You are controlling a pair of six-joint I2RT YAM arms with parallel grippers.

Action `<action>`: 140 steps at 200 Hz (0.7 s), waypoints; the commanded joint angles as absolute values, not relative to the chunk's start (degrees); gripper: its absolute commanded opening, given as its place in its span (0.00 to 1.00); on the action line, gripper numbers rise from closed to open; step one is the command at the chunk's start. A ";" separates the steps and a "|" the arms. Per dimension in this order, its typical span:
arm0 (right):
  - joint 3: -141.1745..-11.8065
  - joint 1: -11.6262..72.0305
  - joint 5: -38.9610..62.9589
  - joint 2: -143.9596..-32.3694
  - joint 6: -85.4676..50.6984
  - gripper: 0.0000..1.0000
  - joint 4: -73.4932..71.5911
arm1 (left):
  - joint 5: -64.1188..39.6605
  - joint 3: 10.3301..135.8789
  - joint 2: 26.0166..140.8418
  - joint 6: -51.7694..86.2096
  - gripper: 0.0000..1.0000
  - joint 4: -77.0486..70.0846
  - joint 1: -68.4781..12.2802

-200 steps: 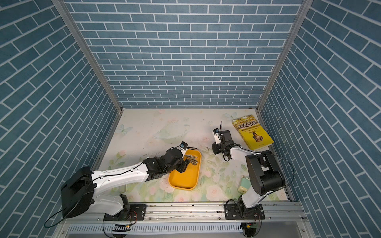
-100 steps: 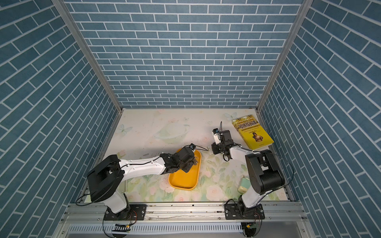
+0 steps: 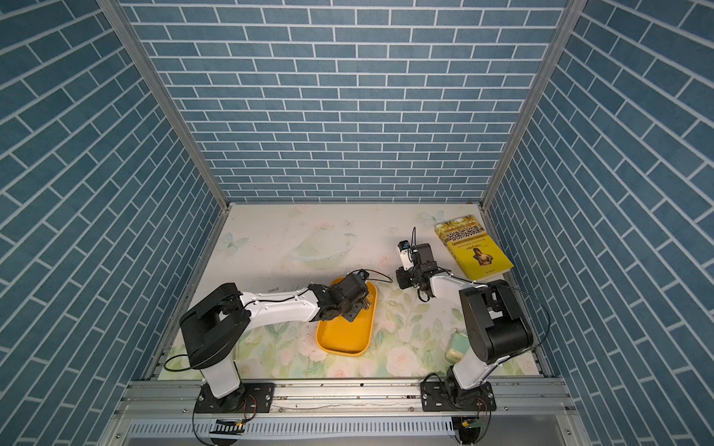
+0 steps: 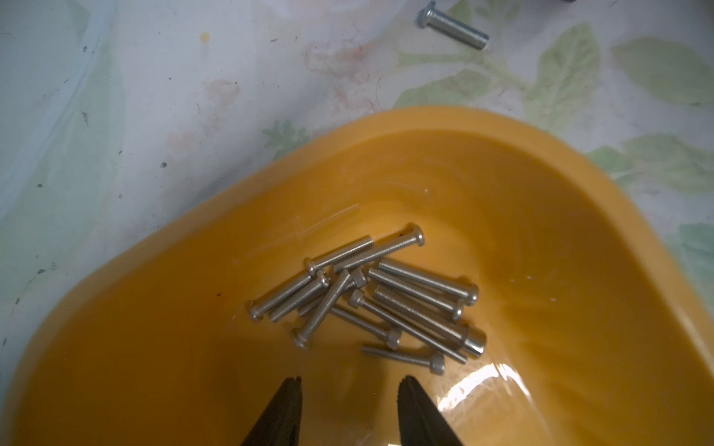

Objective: Take out the screws from the storage box
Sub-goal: Place the screw at the center of the board, then pick up the screw from the storage box.

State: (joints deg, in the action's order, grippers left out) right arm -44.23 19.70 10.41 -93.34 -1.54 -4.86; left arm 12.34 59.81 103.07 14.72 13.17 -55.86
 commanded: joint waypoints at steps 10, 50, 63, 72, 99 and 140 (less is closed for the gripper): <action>-45.36 19.60 11.51 -94.00 -1.58 0.16 -3.99 | 11.56 61.52 104.11 14.42 0.45 13.82 -54.98; -45.49 19.60 11.87 -94.15 -1.34 0.15 -3.96 | 11.10 61.74 104.40 14.46 0.47 13.07 -53.45; -45.49 19.59 11.87 -94.13 -1.32 0.15 -3.96 | 10.93 62.02 104.83 14.55 0.47 13.22 -53.09; -45.49 19.61 11.91 -94.15 -1.30 0.14 -3.95 | 10.95 62.29 105.18 14.50 0.47 13.27 -52.93; -45.52 19.60 11.96 -94.18 -1.23 0.14 -3.95 | 10.45 62.86 106.15 14.33 0.46 13.25 -52.57; -45.53 19.60 12.13 -94.22 -1.16 0.13 -3.91 | 9.38 63.63 107.55 14.33 0.43 13.42 -51.70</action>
